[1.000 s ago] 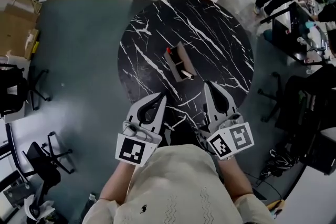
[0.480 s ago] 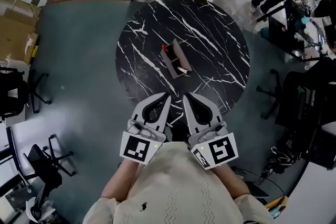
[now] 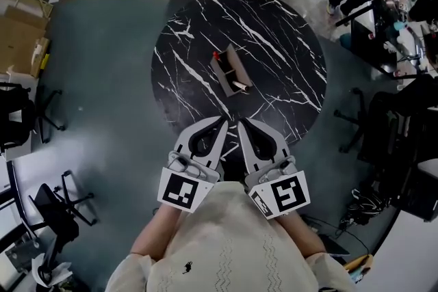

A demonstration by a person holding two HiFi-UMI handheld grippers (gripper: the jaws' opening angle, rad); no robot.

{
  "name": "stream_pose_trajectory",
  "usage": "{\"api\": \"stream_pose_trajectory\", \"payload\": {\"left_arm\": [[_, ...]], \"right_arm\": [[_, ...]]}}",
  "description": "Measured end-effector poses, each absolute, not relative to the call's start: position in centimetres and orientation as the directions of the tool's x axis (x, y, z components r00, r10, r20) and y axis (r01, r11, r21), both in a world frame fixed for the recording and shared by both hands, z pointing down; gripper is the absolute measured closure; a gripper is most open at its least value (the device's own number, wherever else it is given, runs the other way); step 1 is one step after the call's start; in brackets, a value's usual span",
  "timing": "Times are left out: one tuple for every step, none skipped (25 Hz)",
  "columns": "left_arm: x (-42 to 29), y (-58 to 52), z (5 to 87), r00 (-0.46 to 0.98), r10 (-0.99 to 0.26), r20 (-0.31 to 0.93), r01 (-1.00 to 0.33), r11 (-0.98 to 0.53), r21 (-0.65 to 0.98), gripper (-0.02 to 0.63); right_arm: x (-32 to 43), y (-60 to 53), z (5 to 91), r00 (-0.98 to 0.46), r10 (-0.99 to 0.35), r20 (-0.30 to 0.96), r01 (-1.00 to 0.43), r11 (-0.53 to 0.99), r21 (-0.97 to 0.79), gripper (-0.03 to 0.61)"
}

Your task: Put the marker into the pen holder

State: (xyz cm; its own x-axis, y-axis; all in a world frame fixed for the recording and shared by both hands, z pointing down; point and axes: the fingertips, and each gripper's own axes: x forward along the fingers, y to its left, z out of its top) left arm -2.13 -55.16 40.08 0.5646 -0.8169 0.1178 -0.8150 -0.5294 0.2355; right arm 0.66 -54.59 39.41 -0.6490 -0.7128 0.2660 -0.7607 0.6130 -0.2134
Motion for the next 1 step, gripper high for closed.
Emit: {"api": "stream_pose_trajectory", "payload": {"left_arm": [[-2.19,-55.19,40.05,0.564,-0.817,0.116,-0.815,-0.53,0.233,0.606]], "right_arm": [[0.7,-54.69,39.47,-0.647,-0.715,0.266,-0.763,0.611,-0.211,0.561]]}}
